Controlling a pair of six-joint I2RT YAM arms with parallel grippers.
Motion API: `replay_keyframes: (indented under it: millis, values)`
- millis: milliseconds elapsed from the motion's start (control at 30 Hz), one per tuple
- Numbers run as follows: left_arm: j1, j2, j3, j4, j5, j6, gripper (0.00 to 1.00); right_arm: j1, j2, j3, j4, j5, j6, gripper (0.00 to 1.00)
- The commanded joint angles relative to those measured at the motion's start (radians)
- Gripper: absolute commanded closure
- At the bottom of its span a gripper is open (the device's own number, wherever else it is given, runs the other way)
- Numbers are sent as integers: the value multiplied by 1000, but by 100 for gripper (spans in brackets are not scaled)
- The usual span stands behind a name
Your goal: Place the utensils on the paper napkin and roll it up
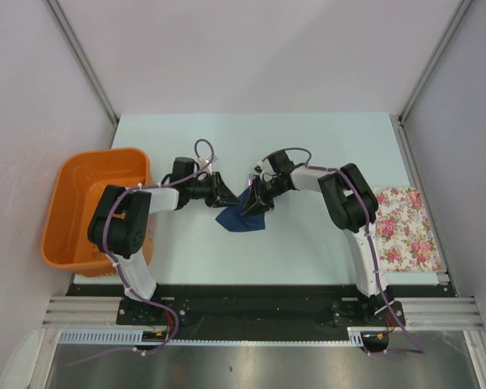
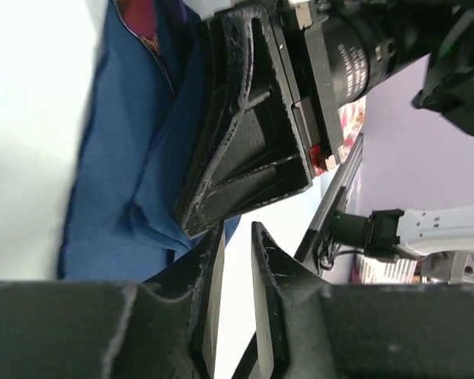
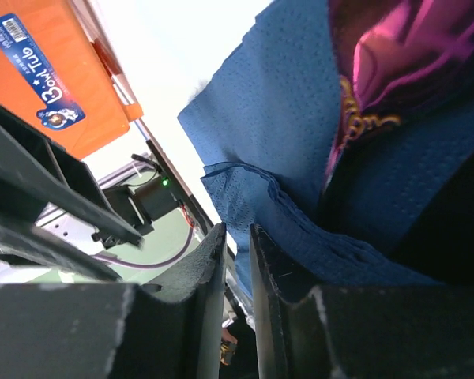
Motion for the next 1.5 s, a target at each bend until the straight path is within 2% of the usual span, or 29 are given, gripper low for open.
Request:
replay_keyframes:
  millis: [0,300,667,933,1233,1433,1467]
  values:
    - [-33,31,56,-60,-26,53,76,1,6,1,-12,14,-30,78]
    - [-42,97,98,-158,-82,112,78,2,-8,6,-21,21,-38,83]
    - [-39,152,145,-300,-164,195,83,-23,-70,6,-49,3,-49,83]
    - [-39,120,139,-286,-168,197,82,-123,-129,-46,-121,38,-132,84]
    - [-39,108,137,-267,-159,191,79,-97,-94,-48,-127,60,-172,87]
    - [-45,57,118,-226,-126,175,71,-83,-69,-46,-121,75,-181,87]
    - [-54,44,110,-179,-116,172,69,-80,-68,-46,-120,77,-181,87]
